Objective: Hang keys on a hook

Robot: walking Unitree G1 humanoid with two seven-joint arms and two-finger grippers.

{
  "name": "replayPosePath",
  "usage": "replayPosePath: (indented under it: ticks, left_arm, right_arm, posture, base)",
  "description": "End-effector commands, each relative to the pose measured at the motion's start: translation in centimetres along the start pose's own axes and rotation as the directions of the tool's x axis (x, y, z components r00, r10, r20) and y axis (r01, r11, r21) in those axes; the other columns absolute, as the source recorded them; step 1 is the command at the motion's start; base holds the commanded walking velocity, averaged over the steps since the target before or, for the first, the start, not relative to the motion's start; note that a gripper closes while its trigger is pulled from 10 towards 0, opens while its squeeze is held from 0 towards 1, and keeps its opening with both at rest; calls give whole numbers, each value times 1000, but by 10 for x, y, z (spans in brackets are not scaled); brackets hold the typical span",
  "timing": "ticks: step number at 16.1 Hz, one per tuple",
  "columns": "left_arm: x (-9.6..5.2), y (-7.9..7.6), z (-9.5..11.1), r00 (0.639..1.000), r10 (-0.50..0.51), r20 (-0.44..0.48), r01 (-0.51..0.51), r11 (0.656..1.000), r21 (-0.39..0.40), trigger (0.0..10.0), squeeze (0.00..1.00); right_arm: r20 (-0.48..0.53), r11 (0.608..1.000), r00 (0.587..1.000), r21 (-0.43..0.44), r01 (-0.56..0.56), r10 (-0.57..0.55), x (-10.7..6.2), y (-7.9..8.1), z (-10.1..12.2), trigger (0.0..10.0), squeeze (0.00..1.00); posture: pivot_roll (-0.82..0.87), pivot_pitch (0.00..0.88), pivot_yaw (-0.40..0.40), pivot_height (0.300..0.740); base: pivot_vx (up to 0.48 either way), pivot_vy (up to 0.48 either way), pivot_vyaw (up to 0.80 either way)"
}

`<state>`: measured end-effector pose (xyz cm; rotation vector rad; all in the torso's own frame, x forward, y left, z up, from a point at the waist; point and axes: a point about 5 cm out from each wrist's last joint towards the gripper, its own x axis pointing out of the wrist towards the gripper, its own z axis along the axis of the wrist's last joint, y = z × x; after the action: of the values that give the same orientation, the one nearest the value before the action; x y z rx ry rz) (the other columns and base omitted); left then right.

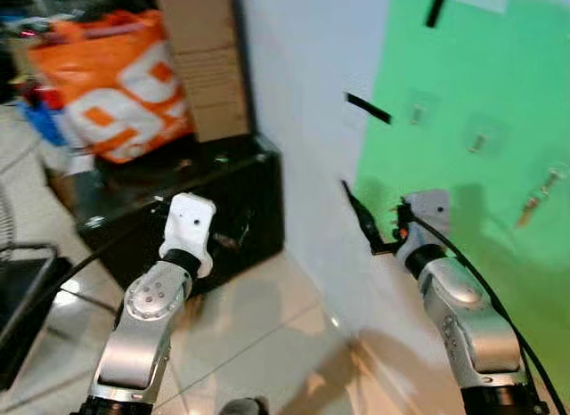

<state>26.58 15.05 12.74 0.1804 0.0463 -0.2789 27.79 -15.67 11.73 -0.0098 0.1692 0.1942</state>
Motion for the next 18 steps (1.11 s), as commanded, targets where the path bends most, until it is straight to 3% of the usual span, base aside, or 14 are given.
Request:
replayPosePath:
  ticks: [1,12,18]
  left_arm:
    - [-1,4,4,1000,-2,17,2,1000,5,10000,133]
    - [-1,8,5,1000,20,18,-20,1000,-17,10000,169]
    - [-2,9,5,1000,19,17,-18,1000,-19,10000,173]
  right_arm:
    - [9,1000,1000,-1,-22,23,2,5,2,10000,1000]
    - [8,998,998,-25,-56,56,2,10,2,10000,1000]
    - [7,996,997,-32,-80,80,3,13,3,10000,1000]
  posture:
    - [38,0,26,740]
    - [38,0,24,740]
    - [41,0,22,740]
  base:
    - [0,0,0]
    - [295,0,0]
    - [311,0,774]
